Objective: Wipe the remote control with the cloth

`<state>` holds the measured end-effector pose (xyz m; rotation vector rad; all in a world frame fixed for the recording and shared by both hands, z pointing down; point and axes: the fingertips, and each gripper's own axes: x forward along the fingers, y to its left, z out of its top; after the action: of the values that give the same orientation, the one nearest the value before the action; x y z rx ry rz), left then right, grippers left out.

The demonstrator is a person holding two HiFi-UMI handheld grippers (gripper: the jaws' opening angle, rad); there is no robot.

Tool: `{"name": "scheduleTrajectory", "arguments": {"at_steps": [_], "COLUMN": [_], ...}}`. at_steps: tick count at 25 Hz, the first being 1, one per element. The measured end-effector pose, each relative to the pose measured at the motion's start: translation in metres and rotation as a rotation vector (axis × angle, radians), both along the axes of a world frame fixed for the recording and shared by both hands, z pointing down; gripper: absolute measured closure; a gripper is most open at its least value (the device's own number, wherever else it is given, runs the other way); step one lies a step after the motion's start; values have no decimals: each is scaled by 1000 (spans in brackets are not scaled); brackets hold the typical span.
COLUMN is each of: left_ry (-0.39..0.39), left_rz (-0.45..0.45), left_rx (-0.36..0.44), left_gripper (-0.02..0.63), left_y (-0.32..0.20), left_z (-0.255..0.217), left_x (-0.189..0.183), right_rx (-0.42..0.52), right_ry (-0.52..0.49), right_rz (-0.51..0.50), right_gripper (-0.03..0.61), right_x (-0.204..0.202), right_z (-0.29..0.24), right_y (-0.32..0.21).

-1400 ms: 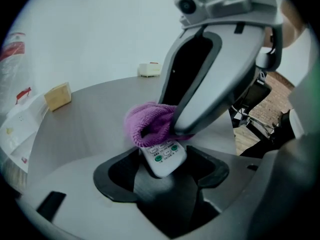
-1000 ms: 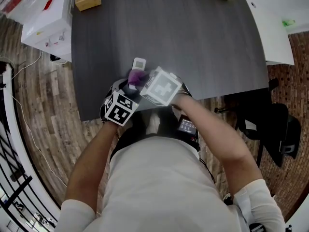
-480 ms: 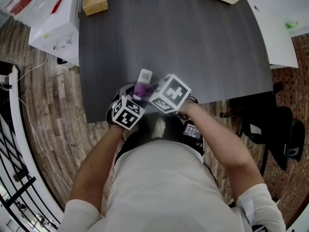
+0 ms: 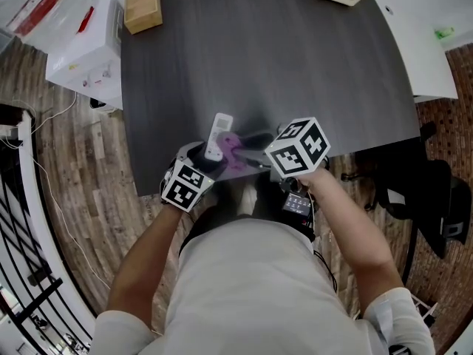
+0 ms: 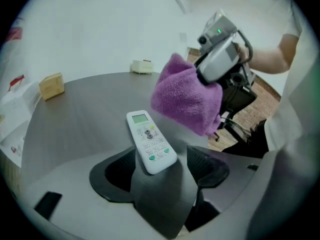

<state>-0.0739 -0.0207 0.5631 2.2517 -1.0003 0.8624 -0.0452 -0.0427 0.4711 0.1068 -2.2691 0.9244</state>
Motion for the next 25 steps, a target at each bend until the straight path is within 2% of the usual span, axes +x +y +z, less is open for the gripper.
{"name": "scheduleTrajectory", "arguments": {"at_steps": [2,5,7,9,10,16,25], "left_ry": [80,199,244,252,249,281,295], "left_rz": [-71,-198,-264,-306,-313,-311,-331], "left_rx": [-11,-77,-132,-162,-168,-207,-231], "left_gripper": [313,313,319,374,407,471,469], "left_y": [-5,-15,-20,-23,-24,-25,-27], "left_z": [-7,-5,1,6,7,7,8], "left_x": [-7,-19,-24,-28,-28,-14,-14], "right_rx": [109,289,368,399,392,250,-108], "right_ry": [37,140,182,201,207,156,10], "right_rz": [46,82,107,151,176,264,400], "right_gripper": [483,483,483,483,483,483,483], "right_x": [10,19,19,14,11,-1,6], "right_z": [2,18,28,37,43,59,61], "right_y": [-18,-44,-60,-73,-77,-55,0]}}
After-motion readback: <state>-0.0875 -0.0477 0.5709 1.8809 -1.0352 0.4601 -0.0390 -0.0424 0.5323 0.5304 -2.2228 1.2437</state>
